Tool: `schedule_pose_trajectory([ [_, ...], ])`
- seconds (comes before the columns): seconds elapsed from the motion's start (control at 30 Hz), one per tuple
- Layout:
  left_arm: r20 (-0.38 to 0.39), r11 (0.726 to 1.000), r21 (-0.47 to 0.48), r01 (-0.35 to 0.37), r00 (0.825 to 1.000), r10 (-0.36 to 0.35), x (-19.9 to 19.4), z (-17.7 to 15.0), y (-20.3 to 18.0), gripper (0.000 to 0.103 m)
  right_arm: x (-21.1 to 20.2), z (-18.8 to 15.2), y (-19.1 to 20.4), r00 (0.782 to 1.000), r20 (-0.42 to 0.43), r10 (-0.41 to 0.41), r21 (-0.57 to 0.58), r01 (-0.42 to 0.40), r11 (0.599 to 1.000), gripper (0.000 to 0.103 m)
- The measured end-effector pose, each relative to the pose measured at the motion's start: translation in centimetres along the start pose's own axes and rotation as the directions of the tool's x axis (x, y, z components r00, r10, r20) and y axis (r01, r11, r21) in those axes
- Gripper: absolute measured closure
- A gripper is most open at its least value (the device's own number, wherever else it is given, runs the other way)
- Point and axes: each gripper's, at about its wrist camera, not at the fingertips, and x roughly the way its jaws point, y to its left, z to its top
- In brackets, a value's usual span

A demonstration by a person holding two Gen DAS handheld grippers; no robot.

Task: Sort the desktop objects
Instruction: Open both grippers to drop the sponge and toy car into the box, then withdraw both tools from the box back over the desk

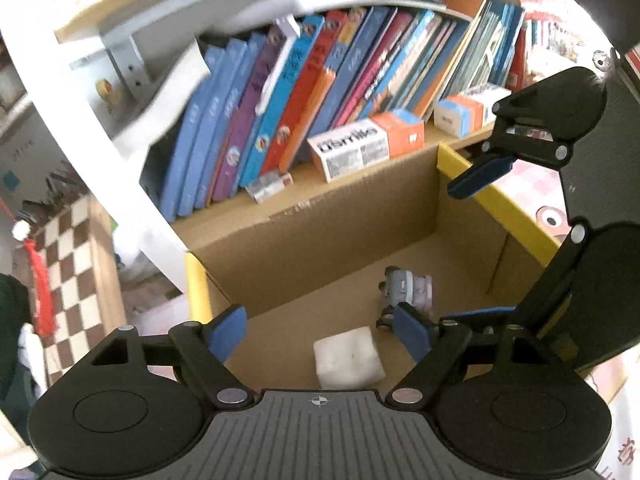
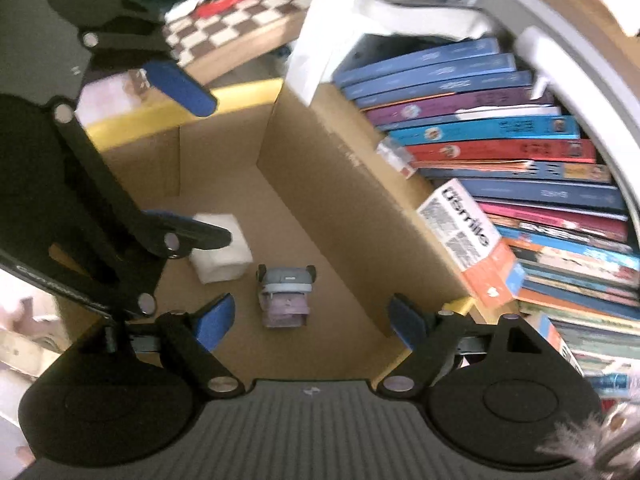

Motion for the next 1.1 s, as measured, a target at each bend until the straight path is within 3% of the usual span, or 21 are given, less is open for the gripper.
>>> schedule_pose_trajectory([
  [0.17, 0.058, 1.000, -0.005, -0.016, 0.998, 0.017, -3.5, -0.5, -0.1, 0.019, -3.0, -0.4, 0.5, 0.997, 0.060, -0.055, 0.055, 0.052, 0.997, 0.015],
  [0.27, 0.113, 0.999, -0.030, -0.034, 0.993, 0.037, -6.0, -0.9, 0.2, 0.011, -5.7, -1.1, 1.1, 0.986, 0.133, -0.102, 0.112, 0.087, 0.990, 0.014],
  [0.53, 0.247, 0.990, -0.137, -0.015, 0.968, 0.049, -13.4, -3.9, 0.8, 0.008, -12.5, -3.7, 3.5, 0.953, 0.268, -0.143, 0.274, 0.067, 0.959, 0.012],
  [0.8, 0.292, 0.975, -0.221, 0.001, 0.954, 0.065, -18.0, -7.3, 0.4, 0.008, -16.7, -6.8, 6.6, 0.938, 0.293, -0.184, 0.340, 0.078, 0.937, 0.011],
  [1.1, 0.267, 0.974, -0.226, -0.009, 0.961, 0.071, -19.5, -11.1, -2.3, 0.008, -19.1, -10.5, 10.2, 0.935, 0.274, -0.223, 0.409, 0.097, 0.907, 0.011],
])
